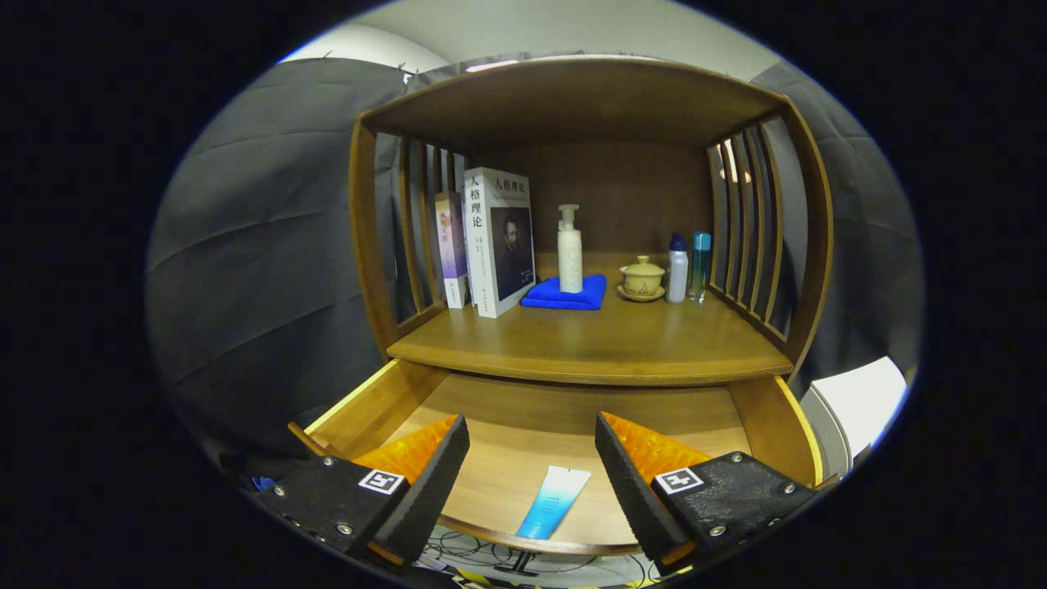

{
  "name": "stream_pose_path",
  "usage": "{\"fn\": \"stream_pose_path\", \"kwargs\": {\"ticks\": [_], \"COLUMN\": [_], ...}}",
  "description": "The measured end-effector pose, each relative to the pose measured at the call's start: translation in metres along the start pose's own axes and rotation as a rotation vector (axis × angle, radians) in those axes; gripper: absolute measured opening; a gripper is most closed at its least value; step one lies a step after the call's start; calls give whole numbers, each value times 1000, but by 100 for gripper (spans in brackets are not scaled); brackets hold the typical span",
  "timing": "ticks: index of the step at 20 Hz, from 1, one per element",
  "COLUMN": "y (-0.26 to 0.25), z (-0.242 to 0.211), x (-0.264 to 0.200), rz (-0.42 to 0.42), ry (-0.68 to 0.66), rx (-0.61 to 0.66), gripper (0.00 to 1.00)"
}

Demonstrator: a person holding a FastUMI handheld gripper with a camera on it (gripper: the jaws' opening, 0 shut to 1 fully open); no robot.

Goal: Pull open the drawer, take out the items inside it, and place them on the countertop above the cabinet.

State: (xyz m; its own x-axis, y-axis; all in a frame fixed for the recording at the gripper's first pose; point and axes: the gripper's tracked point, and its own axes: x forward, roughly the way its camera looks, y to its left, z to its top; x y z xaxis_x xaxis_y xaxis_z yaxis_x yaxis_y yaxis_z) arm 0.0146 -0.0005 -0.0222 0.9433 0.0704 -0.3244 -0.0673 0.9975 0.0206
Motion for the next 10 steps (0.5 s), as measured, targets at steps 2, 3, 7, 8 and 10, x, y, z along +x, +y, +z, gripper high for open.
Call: {"fn": "stream_pose_path", "kwargs": {"ticks": [2, 3, 7, 8, 10], "y": [-5, -5, -11, -12, -15], "z": [-9, -17, -47, -54, -67], "x": [17, 25, 47, 50, 57], "rz": [4, 15, 35, 41, 44], "ry": [65, 114, 265, 303, 372], "rx": [38, 48, 43, 39, 34], "gripper": [95, 95, 94, 94, 95]}}
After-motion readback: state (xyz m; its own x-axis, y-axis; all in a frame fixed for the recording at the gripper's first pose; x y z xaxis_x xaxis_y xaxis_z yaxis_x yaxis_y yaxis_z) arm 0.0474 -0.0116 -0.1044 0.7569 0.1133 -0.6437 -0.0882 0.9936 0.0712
